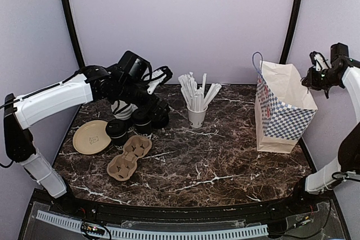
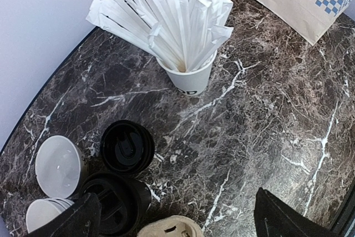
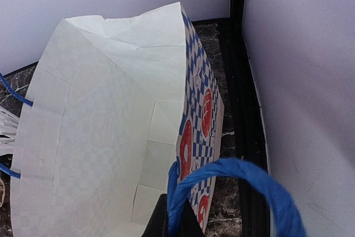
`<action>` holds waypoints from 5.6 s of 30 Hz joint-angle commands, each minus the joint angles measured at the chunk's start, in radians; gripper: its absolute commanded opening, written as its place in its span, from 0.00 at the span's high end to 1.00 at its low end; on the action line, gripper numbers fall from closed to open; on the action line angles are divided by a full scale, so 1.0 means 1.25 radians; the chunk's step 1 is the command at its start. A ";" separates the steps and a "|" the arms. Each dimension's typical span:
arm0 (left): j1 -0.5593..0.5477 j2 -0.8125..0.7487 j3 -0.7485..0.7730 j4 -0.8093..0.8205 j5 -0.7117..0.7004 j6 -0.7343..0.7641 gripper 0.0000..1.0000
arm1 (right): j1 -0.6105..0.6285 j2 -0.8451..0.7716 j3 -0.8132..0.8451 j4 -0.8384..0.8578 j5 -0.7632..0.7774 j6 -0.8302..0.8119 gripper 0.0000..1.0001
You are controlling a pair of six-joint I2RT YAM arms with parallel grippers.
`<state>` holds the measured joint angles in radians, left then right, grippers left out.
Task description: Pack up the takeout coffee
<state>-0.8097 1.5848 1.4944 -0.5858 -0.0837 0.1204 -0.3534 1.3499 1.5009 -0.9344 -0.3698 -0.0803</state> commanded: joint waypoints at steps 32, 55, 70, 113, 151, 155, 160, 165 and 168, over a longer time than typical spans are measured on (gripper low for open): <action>0.107 0.017 -0.002 -0.236 -0.028 -0.091 0.06 | 0.221 -0.122 0.029 -0.215 -0.268 -0.531 1.00; 0.172 0.276 0.238 -0.316 -0.040 -0.085 0.09 | 0.312 -0.108 0.026 -0.101 -0.186 -0.482 1.00; 0.185 0.305 0.237 -0.323 -0.030 -0.093 0.11 | 0.333 -0.107 0.013 -0.092 -0.193 -0.475 1.00; 0.052 0.039 0.490 -0.371 0.144 -0.058 0.31 | 0.389 -0.138 -0.005 -0.138 -0.201 -0.448 1.00; -0.090 0.029 0.487 -0.420 -0.071 -0.037 0.26 | 0.602 0.048 0.167 -0.289 -0.076 -0.492 1.00; -0.049 0.099 0.436 -0.446 -0.048 -0.039 0.26 | 0.565 0.042 0.170 -0.310 -0.065 -0.521 1.00; 0.020 0.211 0.425 -0.444 -0.003 -0.049 0.27 | 0.554 0.028 0.144 -0.313 -0.062 -0.535 1.00; 0.058 0.314 0.439 -0.433 0.039 -0.043 0.28 | 0.554 0.010 0.108 -0.294 -0.066 -0.533 1.00; 0.073 0.356 0.450 -0.421 0.044 -0.043 0.27 | 0.554 0.004 0.099 -0.289 -0.071 -0.534 1.00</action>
<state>-0.7315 2.0136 2.0251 -1.1091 -0.0631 0.0528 0.3439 1.3830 1.6409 -1.3106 -0.4507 -0.7361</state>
